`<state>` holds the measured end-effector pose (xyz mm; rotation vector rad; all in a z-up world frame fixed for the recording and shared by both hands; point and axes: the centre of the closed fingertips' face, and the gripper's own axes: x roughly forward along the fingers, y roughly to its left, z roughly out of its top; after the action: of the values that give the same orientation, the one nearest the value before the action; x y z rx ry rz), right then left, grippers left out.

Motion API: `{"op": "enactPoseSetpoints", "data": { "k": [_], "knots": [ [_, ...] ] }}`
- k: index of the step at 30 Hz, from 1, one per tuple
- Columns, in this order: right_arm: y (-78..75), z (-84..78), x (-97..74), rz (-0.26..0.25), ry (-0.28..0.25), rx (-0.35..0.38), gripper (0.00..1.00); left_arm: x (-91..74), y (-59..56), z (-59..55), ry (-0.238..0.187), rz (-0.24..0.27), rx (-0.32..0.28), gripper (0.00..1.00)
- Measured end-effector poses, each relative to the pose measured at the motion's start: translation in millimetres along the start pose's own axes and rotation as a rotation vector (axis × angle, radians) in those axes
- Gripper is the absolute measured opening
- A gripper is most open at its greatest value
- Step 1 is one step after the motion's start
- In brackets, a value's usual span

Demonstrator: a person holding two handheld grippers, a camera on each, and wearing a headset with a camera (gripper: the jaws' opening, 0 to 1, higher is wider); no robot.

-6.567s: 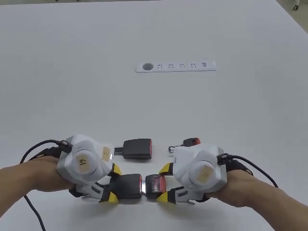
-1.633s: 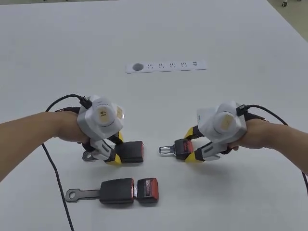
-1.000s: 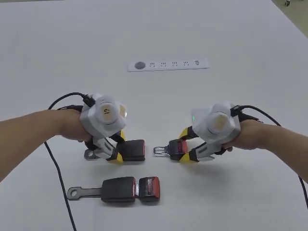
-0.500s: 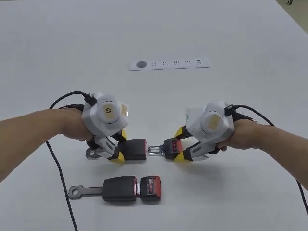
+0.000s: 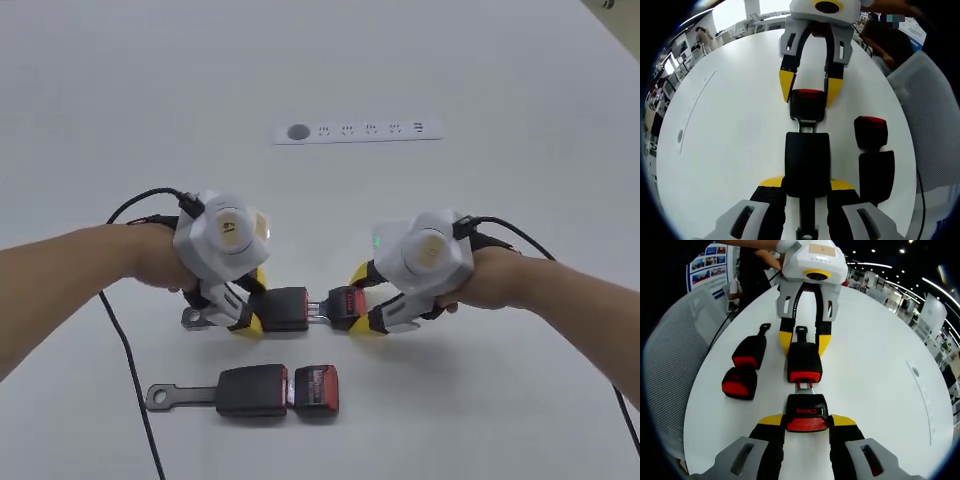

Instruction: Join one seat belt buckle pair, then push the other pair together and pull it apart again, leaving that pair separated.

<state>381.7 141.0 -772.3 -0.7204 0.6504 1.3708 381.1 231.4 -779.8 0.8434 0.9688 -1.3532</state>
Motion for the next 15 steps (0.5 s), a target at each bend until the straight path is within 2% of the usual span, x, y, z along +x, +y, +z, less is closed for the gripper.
{"op": "enactPoseSetpoints", "data": {
  "k": [5, 15],
  "knots": [
    [-0.7, -0.3, 1.1, 0.002, 0.005, -0.014, 0.31, 0.3, 0.9, -1.1, -0.001, 0.0, 0.006, 0.32],
    [-0.5, 0.7, 1.5, 0.002, 0.006, -0.018, 0.3, 0.0, 1.6, -1.8, -0.047, 0.015, 0.005, 0.32]
  ]
}}
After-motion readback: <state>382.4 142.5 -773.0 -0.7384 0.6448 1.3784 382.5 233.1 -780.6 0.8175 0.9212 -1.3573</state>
